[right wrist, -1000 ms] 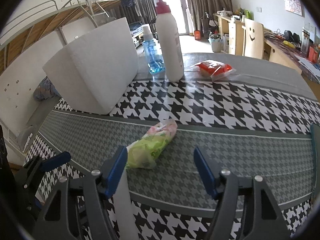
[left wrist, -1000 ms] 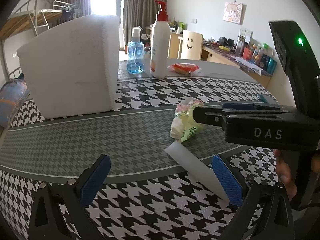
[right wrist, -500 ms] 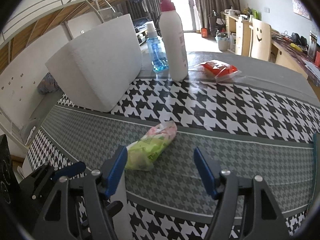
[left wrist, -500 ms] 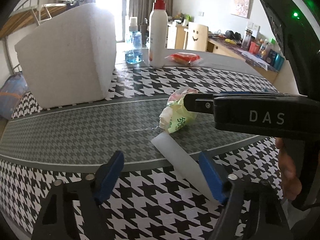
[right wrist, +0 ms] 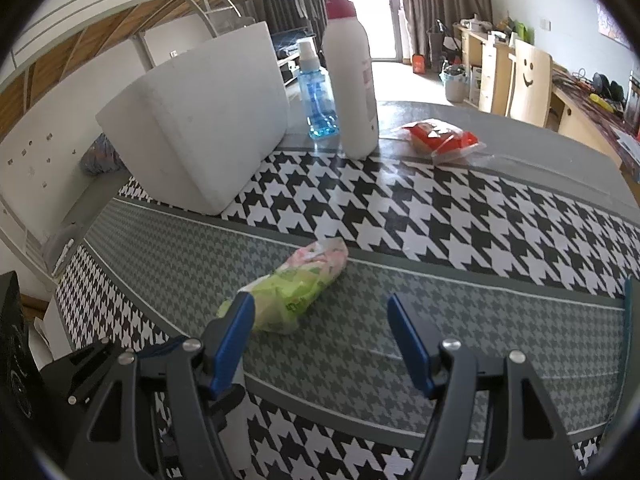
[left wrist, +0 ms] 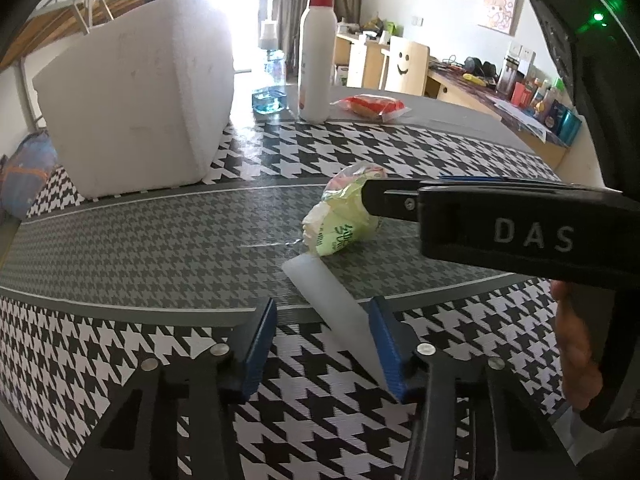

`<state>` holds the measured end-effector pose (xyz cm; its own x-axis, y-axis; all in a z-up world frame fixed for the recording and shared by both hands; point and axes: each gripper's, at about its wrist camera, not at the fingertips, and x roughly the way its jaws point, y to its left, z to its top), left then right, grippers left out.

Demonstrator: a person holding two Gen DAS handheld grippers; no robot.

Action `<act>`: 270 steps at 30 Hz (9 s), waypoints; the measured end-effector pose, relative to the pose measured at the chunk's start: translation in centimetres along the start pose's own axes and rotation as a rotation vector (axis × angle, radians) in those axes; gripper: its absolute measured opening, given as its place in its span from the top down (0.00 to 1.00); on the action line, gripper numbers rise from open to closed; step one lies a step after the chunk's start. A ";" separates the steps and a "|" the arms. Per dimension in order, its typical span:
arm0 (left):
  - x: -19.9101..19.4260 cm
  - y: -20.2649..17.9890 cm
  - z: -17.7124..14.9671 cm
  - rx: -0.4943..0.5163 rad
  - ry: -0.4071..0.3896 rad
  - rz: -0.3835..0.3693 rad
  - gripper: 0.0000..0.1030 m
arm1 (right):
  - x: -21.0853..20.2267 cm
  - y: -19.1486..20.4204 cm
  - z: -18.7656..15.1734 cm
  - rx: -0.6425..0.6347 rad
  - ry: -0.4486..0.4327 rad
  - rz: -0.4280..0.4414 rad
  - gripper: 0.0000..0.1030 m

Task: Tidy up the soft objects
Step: 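Close the left tool on the white foam strip while the right tool grasps the green bag, then lift the white foam strip with the left tool while the right tool lifts the green bag, then carry the white strip and green bag with both tools toward the foam box, then lower the white foam strip into the foam box and open the left tool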

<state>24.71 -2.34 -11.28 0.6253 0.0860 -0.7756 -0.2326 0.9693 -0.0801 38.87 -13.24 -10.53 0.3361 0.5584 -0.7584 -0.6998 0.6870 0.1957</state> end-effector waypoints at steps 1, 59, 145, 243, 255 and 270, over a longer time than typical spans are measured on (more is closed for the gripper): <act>0.1 -0.1 0.0 -0.003 0.004 -0.002 0.56 | 0.0 -0.1 0.0 0.000 0.000 0.002 0.29; -1.5 3.1 1.7 0.006 -0.046 -0.065 0.92 | 3.1 1.0 0.2 0.006 0.088 0.014 0.69; -11.8 6.7 6.6 0.174 -0.389 -0.084 0.92 | -10.2 7.3 1.3 -0.008 -0.338 -0.089 0.71; -7.8 13.4 18.8 0.099 -0.425 0.107 0.92 | -6.9 11.1 12.5 -0.146 -0.353 -0.085 0.71; -6.2 14.2 19.1 0.075 -0.396 0.141 0.92 | -5.7 11.4 13.1 -0.153 -0.333 -0.087 0.71; -5.0 15.6 19.6 0.036 -0.386 0.160 0.29 | -4.7 11.9 13.6 -0.168 -0.319 -0.088 0.71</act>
<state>32.54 16.86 3.65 0.8183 0.3095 -0.4844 -0.3275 0.9436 0.0495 37.56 -1.38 3.88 0.5609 0.6355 -0.5307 -0.7442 0.6678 0.0132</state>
